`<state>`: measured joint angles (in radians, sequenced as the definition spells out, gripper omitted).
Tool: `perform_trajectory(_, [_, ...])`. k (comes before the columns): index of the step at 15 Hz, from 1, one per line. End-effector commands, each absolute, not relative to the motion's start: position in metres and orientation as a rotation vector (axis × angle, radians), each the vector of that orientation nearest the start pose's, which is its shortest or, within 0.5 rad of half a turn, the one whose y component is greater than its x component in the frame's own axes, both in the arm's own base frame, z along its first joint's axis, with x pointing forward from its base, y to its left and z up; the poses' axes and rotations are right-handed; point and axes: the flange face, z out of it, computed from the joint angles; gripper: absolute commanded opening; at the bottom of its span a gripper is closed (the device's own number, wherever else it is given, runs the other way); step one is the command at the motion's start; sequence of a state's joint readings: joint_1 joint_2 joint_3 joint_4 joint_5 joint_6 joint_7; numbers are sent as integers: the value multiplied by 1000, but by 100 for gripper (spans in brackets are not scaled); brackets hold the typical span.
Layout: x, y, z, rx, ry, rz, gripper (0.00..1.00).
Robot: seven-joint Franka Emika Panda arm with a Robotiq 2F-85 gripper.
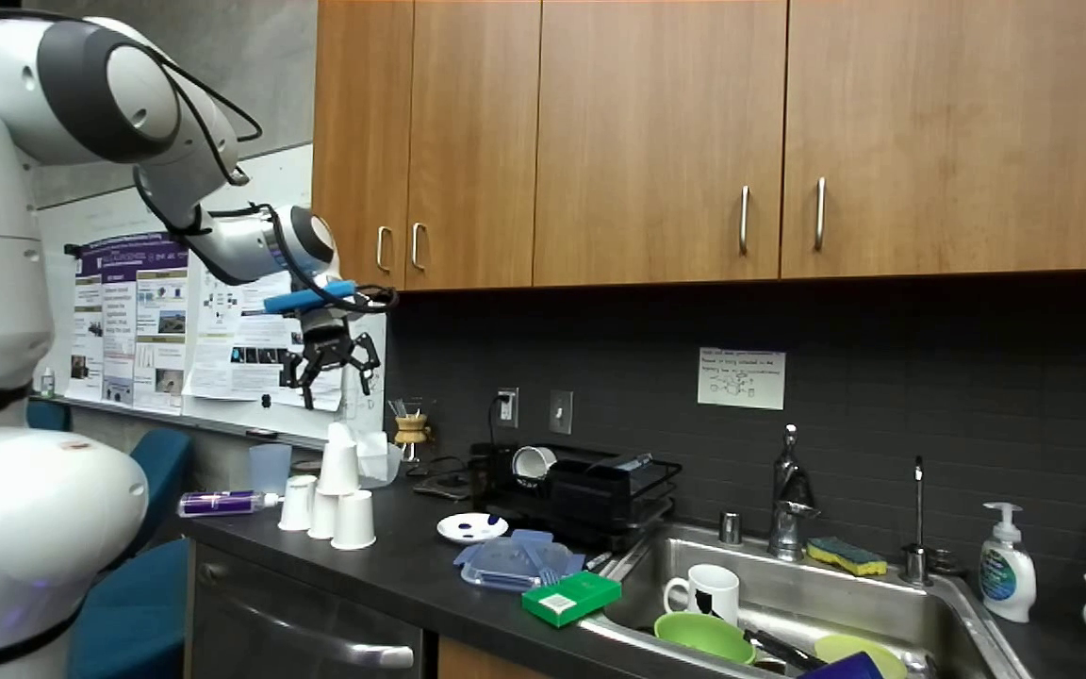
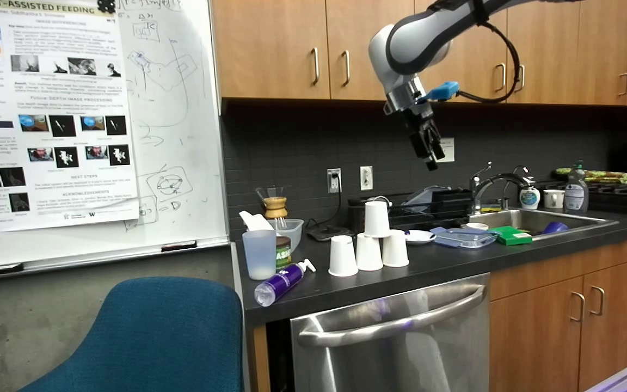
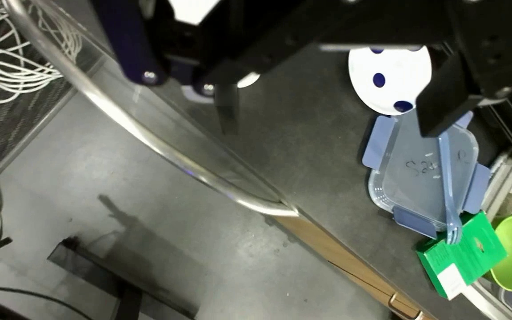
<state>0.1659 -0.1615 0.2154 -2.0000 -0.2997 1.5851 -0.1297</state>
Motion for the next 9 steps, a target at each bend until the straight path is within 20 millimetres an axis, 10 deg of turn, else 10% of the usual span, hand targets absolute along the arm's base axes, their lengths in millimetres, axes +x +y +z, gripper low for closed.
perform_trajectory(1, [447, 161, 524, -3211, -1136, 449, 100])
perform_trajectory(9, [436, 188, 526, -3166, -1315, 510, 100])
